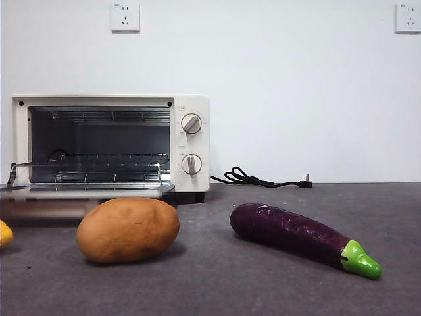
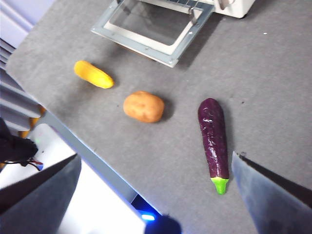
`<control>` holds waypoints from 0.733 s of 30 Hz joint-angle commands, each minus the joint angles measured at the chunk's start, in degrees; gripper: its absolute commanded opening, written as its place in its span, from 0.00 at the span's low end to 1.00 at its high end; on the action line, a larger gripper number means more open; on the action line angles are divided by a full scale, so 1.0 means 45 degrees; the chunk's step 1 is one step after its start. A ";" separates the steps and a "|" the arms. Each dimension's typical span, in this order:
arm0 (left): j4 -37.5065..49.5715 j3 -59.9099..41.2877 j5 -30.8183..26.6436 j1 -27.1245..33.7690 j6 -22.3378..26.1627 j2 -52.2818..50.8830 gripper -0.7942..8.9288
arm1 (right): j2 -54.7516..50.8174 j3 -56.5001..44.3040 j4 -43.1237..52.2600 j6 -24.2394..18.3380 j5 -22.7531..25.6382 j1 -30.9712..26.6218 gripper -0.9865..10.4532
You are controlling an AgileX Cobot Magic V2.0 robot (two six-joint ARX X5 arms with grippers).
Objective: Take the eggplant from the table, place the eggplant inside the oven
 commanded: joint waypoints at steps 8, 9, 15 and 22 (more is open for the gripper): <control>-0.0063 0.0291 -0.1768 0.0029 -0.0554 -0.2011 0.08 | 0.0306 0.0049 -0.0083 -0.0102 0.0860 0.0029 0.63; -0.0209 0.0408 -0.1831 0.0029 -0.0559 -0.2181 0.08 | 0.0408 0.0049 -0.0131 -0.0102 0.0923 0.0029 0.63; -0.1307 0.1404 -0.2715 0.0024 -0.0767 -0.3283 0.08 | 0.1593 0.0049 -0.0617 -0.0199 0.1559 0.0389 0.63; -0.2633 0.2414 -0.3021 0.0024 -0.0889 -0.4163 0.08 | 0.3361 0.0049 -0.0806 -0.0447 0.2273 0.1292 0.63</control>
